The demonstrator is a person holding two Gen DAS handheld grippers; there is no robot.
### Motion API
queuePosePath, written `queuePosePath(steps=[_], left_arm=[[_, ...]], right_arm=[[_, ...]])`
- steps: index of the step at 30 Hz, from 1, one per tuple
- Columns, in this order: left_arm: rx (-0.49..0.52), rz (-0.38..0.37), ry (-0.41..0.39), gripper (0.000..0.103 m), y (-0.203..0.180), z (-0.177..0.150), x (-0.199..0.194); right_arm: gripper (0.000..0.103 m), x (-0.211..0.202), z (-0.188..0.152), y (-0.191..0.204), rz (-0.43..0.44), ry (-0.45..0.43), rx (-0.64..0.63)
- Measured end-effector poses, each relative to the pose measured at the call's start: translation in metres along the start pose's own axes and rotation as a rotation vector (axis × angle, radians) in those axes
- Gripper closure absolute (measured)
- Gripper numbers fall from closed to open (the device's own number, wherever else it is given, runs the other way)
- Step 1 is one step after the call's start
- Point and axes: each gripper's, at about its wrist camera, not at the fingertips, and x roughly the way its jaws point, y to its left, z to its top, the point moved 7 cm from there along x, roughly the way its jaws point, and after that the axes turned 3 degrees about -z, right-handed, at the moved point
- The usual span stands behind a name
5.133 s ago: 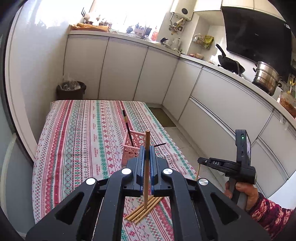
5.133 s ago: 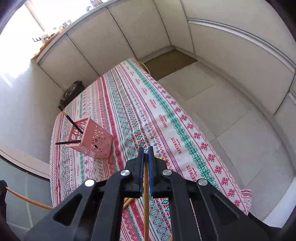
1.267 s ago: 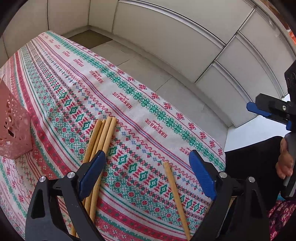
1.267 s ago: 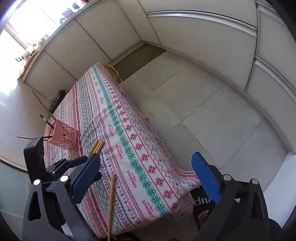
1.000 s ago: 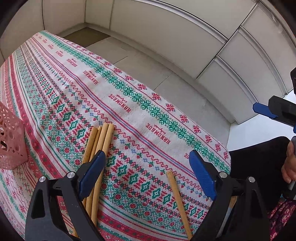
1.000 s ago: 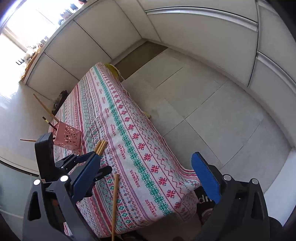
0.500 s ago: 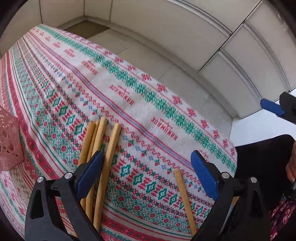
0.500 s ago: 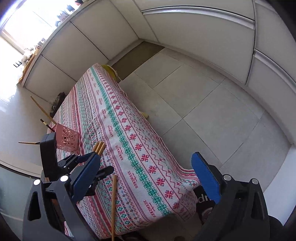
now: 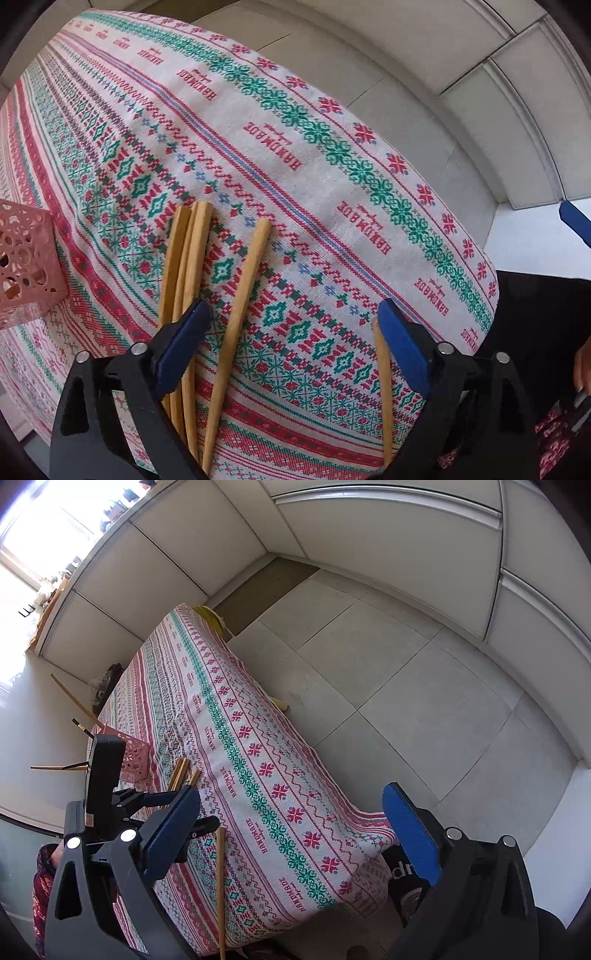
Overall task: Organize utensils
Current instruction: 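Grasp a chopstick with the left gripper while the right gripper grasps another chopstick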
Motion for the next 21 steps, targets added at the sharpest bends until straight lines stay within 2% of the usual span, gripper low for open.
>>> queuePosePath(steps=[2,3,7,9,11,15,21], left_arm=[[-0.022,0.062,0.002,0.043,0.007,0.007,-0.004],[-0.035,0.090,-0.002,0.046,0.010,0.008,-0.005],[-0.066,0.109,-0.045,0.058,0.021,0.014,-0.014],[-0.064,0.114,-0.084,0.069,0.024,0.007,-0.018],[-0.077,0.122,-0.119,0.090,0.026,-0.002,-0.022],[-0.096,0.126,-0.228,0.097,0.035,-0.026,-0.030],[-0.182,0.087,-0.395,0.097,0.053,-0.079,-0.072]], right_arm=[[0.007,0.001,-0.001,0.001,0.000,0.005,-0.003],[0.007,0.001,-0.001,0.002,0.001,0.008,-0.004],[0.007,0.000,-0.003,0.006,-0.008,0.006,-0.025],[0.007,-0.001,-0.005,0.008,-0.005,0.013,-0.035],[0.007,0.000,-0.010,0.013,-0.016,0.026,-0.049],[0.007,0.013,-0.031,0.035,-0.078,0.077,-0.153],[0.008,0.051,-0.074,0.064,-0.141,0.191,-0.228]])
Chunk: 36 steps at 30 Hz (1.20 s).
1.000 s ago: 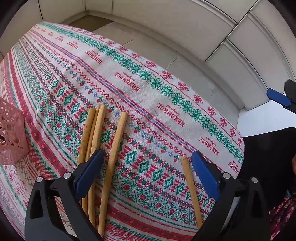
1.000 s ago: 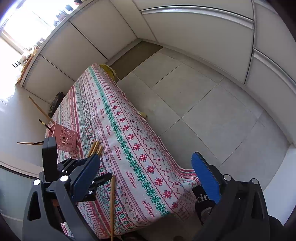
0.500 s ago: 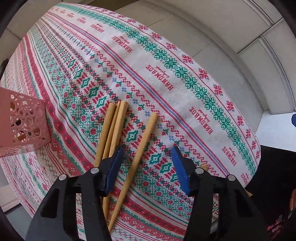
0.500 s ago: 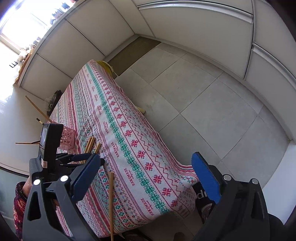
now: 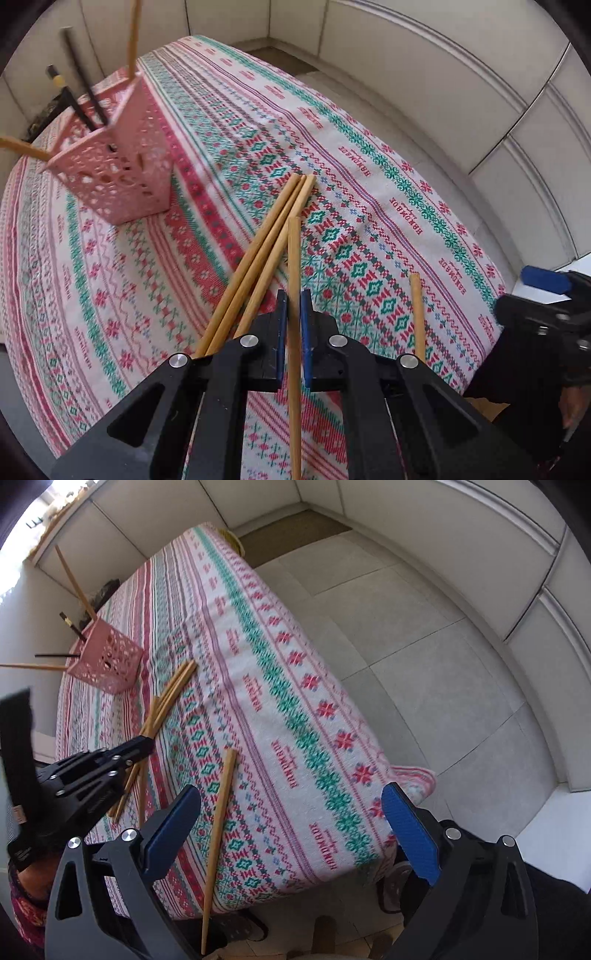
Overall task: Organize utensils
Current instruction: 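Grasp a chopstick with the left gripper while the right gripper grasps another chopstick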
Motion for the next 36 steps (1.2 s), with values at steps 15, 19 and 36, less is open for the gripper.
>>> queuePosePath(steps=[15,19,36], left_arm=[[-0.187,0.105,-0.393,0.097,0.052,-0.049,-0.146],[-0.215,0.116,-0.444,0.097,0.060,-0.048,-0.160],[-0.214,0.102,-0.536,0.097,0.053,-0.048,-0.177]], right_arm=[[0.026,0.051,-0.015,0.051,-0.100,0.112,-0.009],[0.031,0.045,-0.008,0.062,-0.150,0.072,-0.002],[0.095,-0.003,0.025,0.062,0.015,-0.165,0.012]])
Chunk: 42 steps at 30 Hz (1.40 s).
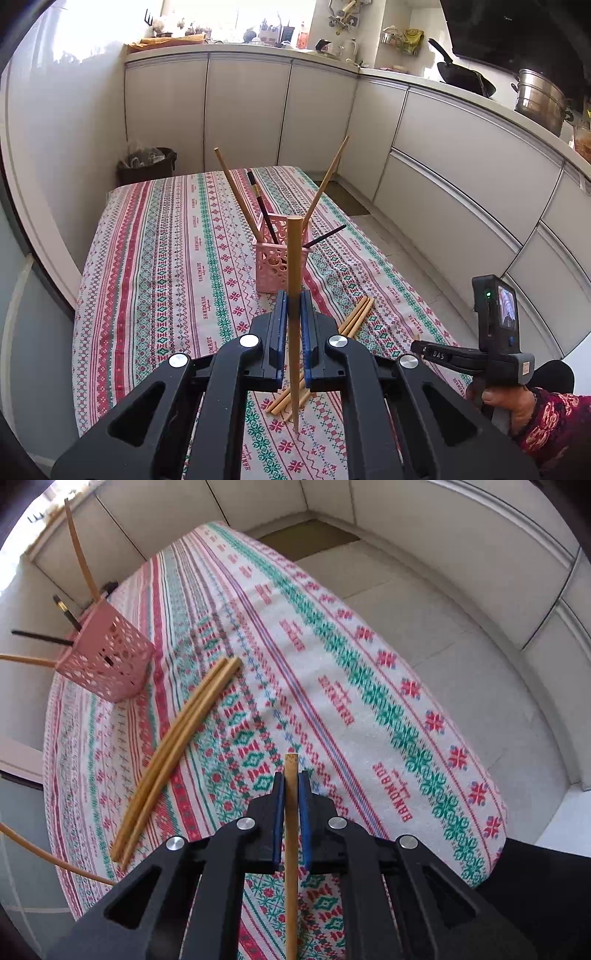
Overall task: Organize utensils
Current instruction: 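Grasp a chopstick with the left gripper while the right gripper grasps another chopstick, then carry both chopsticks upright toward the pink mesh holder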
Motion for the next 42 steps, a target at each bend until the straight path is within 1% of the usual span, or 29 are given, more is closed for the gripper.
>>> queuePosePath(steps=[3,6,8,10,17,24,33,38,42], left_arm=[[-0.005,-0.008,-0.026,0.097,-0.002,0.004,-0.002],[-0.011,-0.012,-0.062,0.097,-0.005,0.008,-0.005],[-0.015,-0.013,-0.082,0.097,-0.006,0.010,-0.008],[-0.018,-0.015,-0.096,0.097,-0.008,0.012,-0.010],[-0.024,-0.001,-0.110,0.097,-0.015,0.011,-0.012],[-0.035,0.004,-0.159,0.097,-0.022,0.019,-0.025],[-0.036,0.022,-0.180,0.097,-0.027,0.029,-0.032],[-0.008,0.032,-0.201,0.097,-0.033,0.043,-0.038],[0.021,0.046,-0.234,0.097,-0.037,0.060,-0.044]], right_arm=[[0.095,-0.028,0.021,0.000,0.068,-0.113,-0.003],[0.095,-0.051,0.039,-0.002,0.098,-0.221,-0.018],[0.095,-0.060,0.042,0.001,0.111,-0.284,-0.030],[0.095,-0.064,0.043,0.016,0.122,-0.333,-0.045],[0.095,-0.108,0.048,0.029,0.185,-0.473,-0.116],[0.095,-0.152,0.060,0.034,0.242,-0.571,-0.143],[0.095,-0.194,0.078,0.043,0.295,-0.647,-0.166],[0.095,-0.215,0.096,0.057,0.316,-0.685,-0.200],[0.095,-0.229,0.110,0.071,0.337,-0.721,-0.227]])
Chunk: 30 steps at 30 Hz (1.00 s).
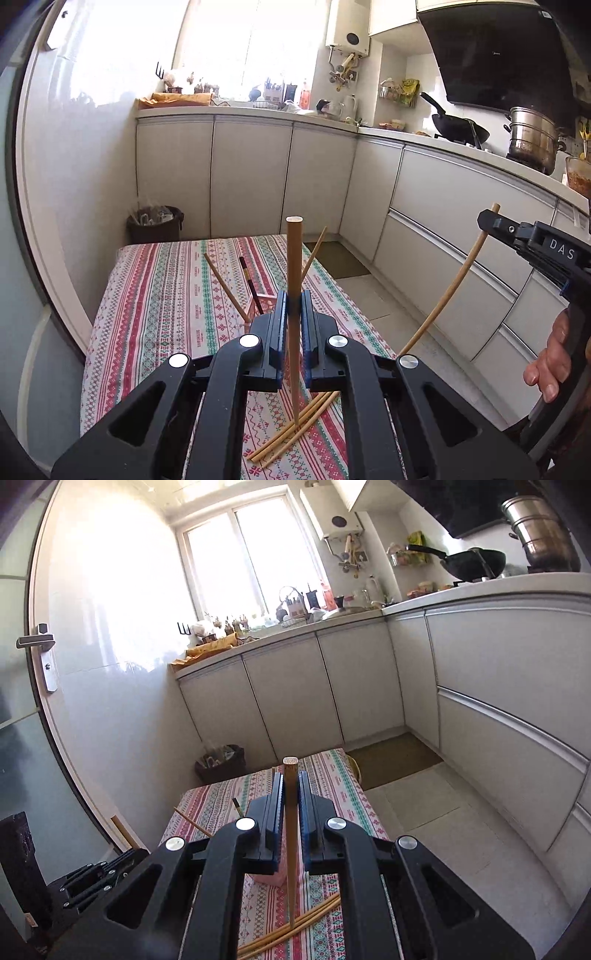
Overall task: Organize utensils
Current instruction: 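Carry both chopsticks upright toward the pink mesh holder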
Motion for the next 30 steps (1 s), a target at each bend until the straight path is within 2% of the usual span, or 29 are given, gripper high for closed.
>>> queuePosePath(steps=[14,22,30], left_arm=[[0.028,0.024,-0.142,0.097,0.000,0.067,0.008],[0.012,0.035,-0.179,0.097,0.005,0.085,0.023],[0.005,0.089,-0.172,0.097,0.020,0.089,0.064]], right_arm=[[0.095,0.019,0.049,0.031,0.067,-0.096,-0.025],[0.095,0.035,0.049,0.035,0.069,-0.096,-0.021],[0.095,0.050,0.043,0.032,0.068,-0.078,-0.011]])
